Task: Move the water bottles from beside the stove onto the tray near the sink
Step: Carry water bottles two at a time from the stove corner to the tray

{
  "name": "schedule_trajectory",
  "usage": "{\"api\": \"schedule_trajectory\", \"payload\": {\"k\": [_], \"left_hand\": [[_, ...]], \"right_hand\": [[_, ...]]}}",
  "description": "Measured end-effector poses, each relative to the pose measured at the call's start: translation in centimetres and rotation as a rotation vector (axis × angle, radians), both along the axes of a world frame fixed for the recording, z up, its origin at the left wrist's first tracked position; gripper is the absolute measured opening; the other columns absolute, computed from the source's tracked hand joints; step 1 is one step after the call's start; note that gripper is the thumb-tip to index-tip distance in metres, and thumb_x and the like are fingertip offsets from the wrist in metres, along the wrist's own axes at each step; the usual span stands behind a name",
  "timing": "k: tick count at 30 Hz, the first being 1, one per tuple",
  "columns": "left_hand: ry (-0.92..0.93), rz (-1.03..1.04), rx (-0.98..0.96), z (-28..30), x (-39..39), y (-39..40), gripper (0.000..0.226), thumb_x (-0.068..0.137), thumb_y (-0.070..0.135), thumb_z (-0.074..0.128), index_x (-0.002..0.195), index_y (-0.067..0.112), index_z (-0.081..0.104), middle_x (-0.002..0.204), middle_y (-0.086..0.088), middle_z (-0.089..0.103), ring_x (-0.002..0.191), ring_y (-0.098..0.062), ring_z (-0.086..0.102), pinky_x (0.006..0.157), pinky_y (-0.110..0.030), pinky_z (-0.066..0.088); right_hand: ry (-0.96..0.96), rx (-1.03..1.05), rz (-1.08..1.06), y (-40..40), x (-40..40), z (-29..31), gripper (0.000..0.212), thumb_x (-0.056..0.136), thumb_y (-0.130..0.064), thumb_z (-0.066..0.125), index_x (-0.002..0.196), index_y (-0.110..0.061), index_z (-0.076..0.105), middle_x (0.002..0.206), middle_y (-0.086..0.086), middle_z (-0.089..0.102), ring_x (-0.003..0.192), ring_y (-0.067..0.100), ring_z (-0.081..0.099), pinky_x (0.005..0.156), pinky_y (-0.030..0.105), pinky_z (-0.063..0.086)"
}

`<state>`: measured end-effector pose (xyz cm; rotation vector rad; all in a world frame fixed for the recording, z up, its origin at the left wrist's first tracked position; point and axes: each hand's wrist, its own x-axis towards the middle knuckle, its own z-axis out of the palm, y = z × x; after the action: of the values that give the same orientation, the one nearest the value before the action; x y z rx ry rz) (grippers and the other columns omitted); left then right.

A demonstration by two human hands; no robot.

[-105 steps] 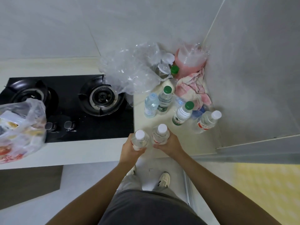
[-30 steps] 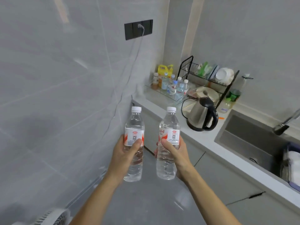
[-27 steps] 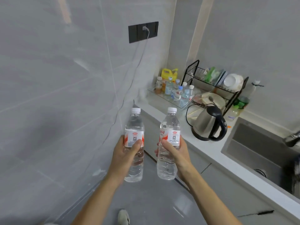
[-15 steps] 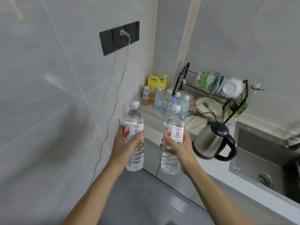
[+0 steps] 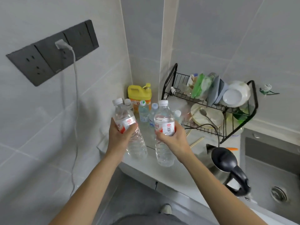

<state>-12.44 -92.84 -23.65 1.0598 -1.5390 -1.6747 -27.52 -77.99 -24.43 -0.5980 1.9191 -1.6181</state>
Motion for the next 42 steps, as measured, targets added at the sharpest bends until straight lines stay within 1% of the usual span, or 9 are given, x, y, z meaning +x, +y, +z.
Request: {"api": "schedule_trajectory", "payload": {"k": [4,10,14,19,24,28,31,36,42], "left_hand": [[0.025,0.052,0.064,-0.7,-1.9,-3.5,0.057,0.073,0.030,0.089,0.124,0.031,0.062,0.118,-0.016,0.075,0.106,-0.043,0.074,0.092,-0.067,0.060],[0.014,-0.046,-0.010,-1.7,-4.2,-7.9,0.040,0.094,0.044,0.068,0.129,0.026,0.059,0.116,0.006,0.074,0.100,-0.003,0.073,0.083,-0.028,0.058],[0.048,-0.178,0.029,-2.3,-4.9,-10.1,0.034,0.100,0.034,0.068,0.133,0.029,0.058,0.114,0.015,0.075,0.103,0.000,0.072,0.081,-0.015,0.055],[-0.043,-0.372,-0.028,-3.6,-5.8,-13.0,0.038,0.099,0.013,0.072,0.134,0.012,0.056,0.113,-0.006,0.070,0.096,-0.006,0.067,0.081,-0.017,0.054],[-0.191,-0.459,-0.124,-6.2,-5.8,-15.0,0.039,0.092,0.016,0.082,0.121,0.015,0.057,0.106,0.005,0.073,0.089,0.006,0.071,0.075,-0.014,0.054],[-0.386,-0.542,-0.238,-8.2,-6.0,-15.9,0.064,0.070,0.041,0.094,0.121,0.030,0.057,0.110,0.011,0.075,0.103,-0.011,0.072,0.090,-0.036,0.058],[-0.545,-0.647,-0.324,-8.9,-6.0,-15.6,0.070,0.067,0.032,0.096,0.123,0.030,0.054,0.105,0.011,0.069,0.095,-0.014,0.066,0.076,-0.029,0.052],[-0.571,-0.763,-0.338,-10.7,-5.5,-15.1,0.063,0.066,0.021,0.095,0.114,0.034,0.057,0.104,0.016,0.069,0.098,-0.014,0.068,0.068,-0.025,0.051],[-0.533,-0.827,-0.509,-10.3,-5.1,-14.8,0.056,0.063,0.027,0.096,0.105,0.032,0.060,0.108,0.008,0.062,0.099,-0.017,0.064,0.085,-0.036,0.053]], "right_hand": [[0.025,0.053,0.030,-2.9,-2.4,-0.4,0.039,0.081,-0.015,0.087,0.116,-0.020,0.069,0.096,0.005,0.080,0.093,0.028,0.077,0.085,0.048,0.065],[0.137,0.112,0.030,-6.4,-3.6,-0.8,0.068,0.079,-0.049,0.086,0.135,-0.026,0.057,0.115,-0.009,0.077,0.105,0.009,0.074,0.097,0.044,0.060],[0.249,0.203,0.009,-8.4,-3.2,-1.0,0.052,0.080,-0.044,0.085,0.123,-0.031,0.059,0.103,-0.010,0.075,0.086,0.006,0.073,0.080,0.035,0.063],[0.383,0.366,0.041,-10.3,-2.1,-3.2,0.067,0.080,-0.048,0.085,0.134,-0.029,0.051,0.110,0.000,0.068,0.103,0.025,0.063,0.086,0.044,0.056],[0.407,0.367,0.096,-10.6,-0.7,-6.1,0.062,0.079,-0.036,0.089,0.132,-0.023,0.059,0.112,-0.005,0.063,0.100,0.017,0.060,0.088,0.036,0.052],[0.402,0.394,0.086,-10.8,0.5,-8.3,0.062,0.076,-0.025,0.092,0.130,-0.019,0.063,0.116,-0.008,0.057,0.104,0.013,0.056,0.089,0.027,0.045],[0.405,0.435,0.075,-10.7,1.0,-9.4,0.062,0.073,-0.025,0.093,0.126,-0.023,0.062,0.119,-0.011,0.061,0.104,0.012,0.058,0.089,0.030,0.049],[0.410,0.510,0.077,-10.5,1.4,-10.0,0.057,0.072,-0.029,0.092,0.118,-0.028,0.057,0.120,-0.004,0.066,0.105,0.024,0.063,0.090,0.045,0.057],[0.469,0.483,0.087,-9.9,1.8,-9.9,0.053,0.072,-0.026,0.093,0.115,-0.021,0.063,0.111,-0.004,0.057,0.094,0.022,0.059,0.083,0.045,0.055]]}}
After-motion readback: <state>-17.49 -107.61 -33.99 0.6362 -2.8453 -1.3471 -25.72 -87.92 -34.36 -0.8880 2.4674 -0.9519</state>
